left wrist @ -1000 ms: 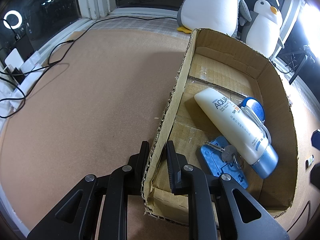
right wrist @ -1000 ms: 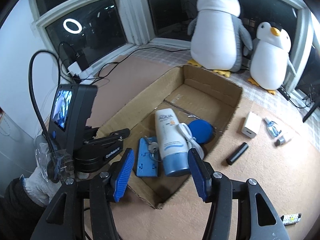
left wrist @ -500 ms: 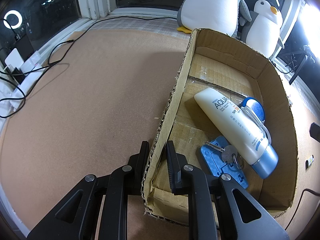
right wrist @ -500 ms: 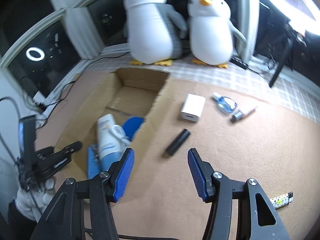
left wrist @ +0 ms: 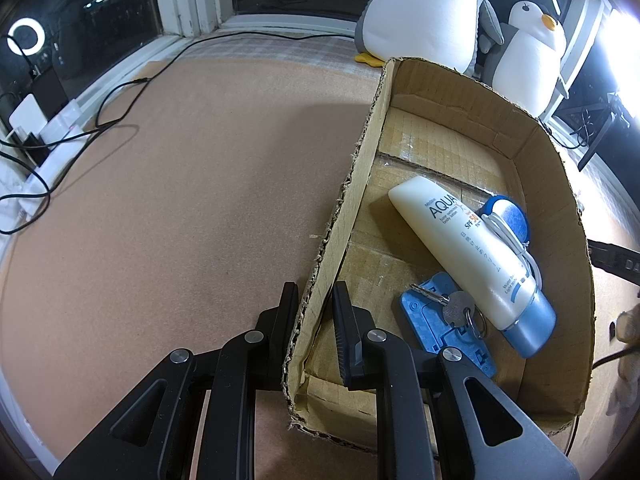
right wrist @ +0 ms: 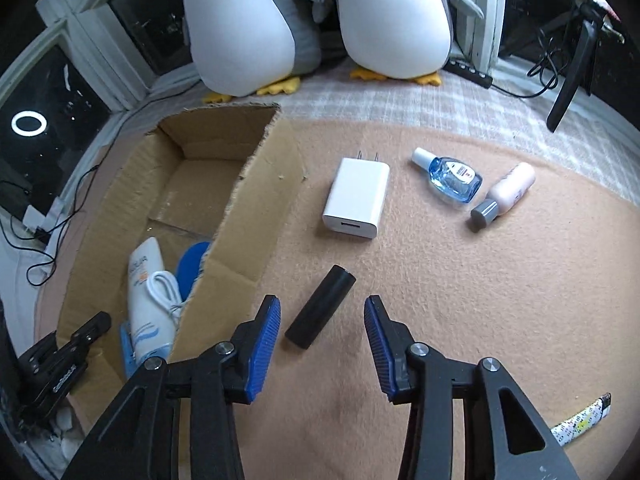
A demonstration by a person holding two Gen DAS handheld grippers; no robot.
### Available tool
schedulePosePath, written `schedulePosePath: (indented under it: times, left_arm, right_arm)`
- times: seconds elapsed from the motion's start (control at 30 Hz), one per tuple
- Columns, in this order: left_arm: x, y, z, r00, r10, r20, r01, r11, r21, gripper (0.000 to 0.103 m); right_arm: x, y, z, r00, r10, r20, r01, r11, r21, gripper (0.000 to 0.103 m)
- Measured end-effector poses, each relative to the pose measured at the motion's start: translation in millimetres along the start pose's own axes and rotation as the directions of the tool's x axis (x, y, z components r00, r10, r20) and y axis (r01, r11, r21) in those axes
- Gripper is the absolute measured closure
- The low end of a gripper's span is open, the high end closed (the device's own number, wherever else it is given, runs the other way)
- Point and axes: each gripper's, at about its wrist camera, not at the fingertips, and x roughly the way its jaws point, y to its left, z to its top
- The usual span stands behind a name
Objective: Organize rigid objects
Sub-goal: 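Move the right gripper to the black cylinder and grasp it, then carry the black cylinder into the box and open the right gripper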
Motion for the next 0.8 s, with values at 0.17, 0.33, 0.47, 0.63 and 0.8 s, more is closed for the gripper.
schedulePosePath:
  times: [0.17,0.33,0.47,0.63,0.8]
  left_arm:
    - [0,1,-1,1.000,0.000,0.000,0.000,1.000,0.001,0.087]
    - [0,1,-1,1.000,0.000,0.000,0.000,1.000,0.000,0.087]
    - [0,1,-1,1.000,0.000,0.000,0.000,1.000,0.001,0.087]
    - [0,0,0,1.000,0.001,0.000,-0.001,1.000,0.001,0.087]
    - [1,0,0,1.000,0.001,0.001,-0.001,1.000,0.001,0.087]
  right_arm:
    - [12,3,4,1.000,-0.019,-0.014,0.018,1.000,-0.012,0.067]
    - [21,10,9,0.998,-0.054,-0.035,0.052,0.998,-0.046,0.075]
    - [23,10,9,0.997,-0.065,-0.046,0.062,0.996,-0.064,0.080]
    - [24,8,9,0.995,-0.085,-0.054,0.080,0.992,-0.094,0.087]
    - [21,6,6,0.994,-0.096,-0.055,0.089,0.989,-0.115,0.088]
